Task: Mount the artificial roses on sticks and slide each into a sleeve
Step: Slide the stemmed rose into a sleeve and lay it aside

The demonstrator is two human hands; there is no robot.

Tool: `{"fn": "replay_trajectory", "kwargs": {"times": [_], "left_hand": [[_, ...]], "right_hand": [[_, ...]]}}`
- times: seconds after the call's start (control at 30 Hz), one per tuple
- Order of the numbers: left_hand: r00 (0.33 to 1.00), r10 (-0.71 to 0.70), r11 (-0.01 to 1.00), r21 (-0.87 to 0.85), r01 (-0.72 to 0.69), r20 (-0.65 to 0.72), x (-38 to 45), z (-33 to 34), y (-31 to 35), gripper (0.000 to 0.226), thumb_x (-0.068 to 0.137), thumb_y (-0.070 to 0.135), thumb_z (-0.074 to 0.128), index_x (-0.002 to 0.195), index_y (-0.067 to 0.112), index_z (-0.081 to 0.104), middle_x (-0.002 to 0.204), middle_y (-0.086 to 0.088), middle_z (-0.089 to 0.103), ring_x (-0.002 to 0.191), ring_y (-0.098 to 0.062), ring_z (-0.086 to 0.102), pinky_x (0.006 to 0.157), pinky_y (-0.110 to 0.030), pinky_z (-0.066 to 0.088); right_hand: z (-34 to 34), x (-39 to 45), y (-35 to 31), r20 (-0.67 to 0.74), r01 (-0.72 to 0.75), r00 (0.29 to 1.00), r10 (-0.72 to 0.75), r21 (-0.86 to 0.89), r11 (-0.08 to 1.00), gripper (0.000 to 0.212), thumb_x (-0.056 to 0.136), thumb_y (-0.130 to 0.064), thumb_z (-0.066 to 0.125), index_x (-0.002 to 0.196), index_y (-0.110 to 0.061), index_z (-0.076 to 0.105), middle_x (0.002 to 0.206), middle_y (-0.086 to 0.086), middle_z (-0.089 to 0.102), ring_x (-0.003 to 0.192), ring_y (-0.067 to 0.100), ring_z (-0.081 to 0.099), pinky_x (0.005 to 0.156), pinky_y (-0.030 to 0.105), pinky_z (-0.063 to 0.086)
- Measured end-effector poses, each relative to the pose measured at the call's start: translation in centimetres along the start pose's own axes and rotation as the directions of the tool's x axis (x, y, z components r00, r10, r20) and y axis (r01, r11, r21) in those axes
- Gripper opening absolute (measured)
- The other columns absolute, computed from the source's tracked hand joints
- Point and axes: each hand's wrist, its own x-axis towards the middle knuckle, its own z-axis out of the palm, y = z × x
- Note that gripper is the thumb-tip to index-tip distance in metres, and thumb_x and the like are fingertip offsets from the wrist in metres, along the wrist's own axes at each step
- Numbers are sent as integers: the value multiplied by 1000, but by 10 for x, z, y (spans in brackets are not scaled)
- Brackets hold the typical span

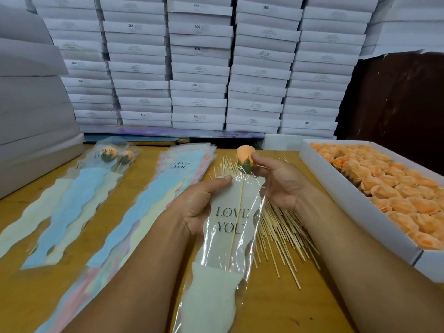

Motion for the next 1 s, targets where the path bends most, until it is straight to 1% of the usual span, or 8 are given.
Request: {"fn": "replay_trajectory", "kwargs": {"times": [0.13,0.33,0.47,0.57,0.63,0.73,0.87,1.0], "left_hand": [[998,-25,999,27,26,-50,2,-3,0,27,91,11,63,115,-1,65,100,-24,72,79,-36,72,70,-47,61],[999,-32,999,41,32,8,4,-7,-2,21,94,12,62,94,-2,78,98,-26,72,76,-36,73,71,-48,62],[1000,-16,999,31,17,-22,2,-3,-1,21,94,14,61,107,0,70,99,-24,72,78,-35,72,73,-46,61],[998,-23,999,22,25,-53,-1,1,-1,22,96,15,59,112,1,65,101,-23,72,81,-35,72,73,-45,60],[995,-31,1000,-9,30,-97,-1,5,0,23,98,19,58,114,2,62,103,-23,71,85,-35,71,76,-47,59],[985,-6,999,-46,-2,-170,2,7,1,29,101,23,55,119,1,59,106,-23,68,89,-35,68,82,-49,57],[991,-12,997,-79,1,-136,5,5,0,33,106,29,45,91,8,66,79,-18,73,64,-31,72,57,-39,61],[997,4,997,-74,-10,-82,7,3,-1,32,107,30,42,99,10,66,80,-18,73,64,-31,72,54,-40,60]], "right_hand": [[0,-1,0,0,20,1000,-20,3,1000,24,94,-25,65,111,-9,71,103,11,75,83,21,70,68,35,56],[-1,0,1,-6,38,999,-39,-125,991,27,91,-27,67,114,-13,72,111,13,74,88,22,67,76,37,51],[-2,-1,2,-47,35,998,-45,-199,979,25,95,-26,65,118,-18,70,100,10,76,84,21,67,65,33,51],[-1,-1,1,-72,15,997,-30,-209,978,20,98,-33,62,105,-18,72,91,7,75,81,21,65,58,30,51],[1,-2,0,-95,-9,995,-10,-198,980,31,101,-42,55,104,-16,72,90,6,74,81,21,66,62,32,51],[3,-3,-1,-128,-34,992,9,-199,979,55,103,-55,42,99,-12,75,86,6,75,77,19,67,50,28,48],[2,-2,0,-94,-19,996,-7,-273,962,81,101,-66,30,109,1,74,106,12,76,103,29,64,63,34,48],[3,-1,2,-51,12,998,-34,-385,923,86,99,-70,27,103,0,76,107,11,76,104,26,61,64,33,47]]}}
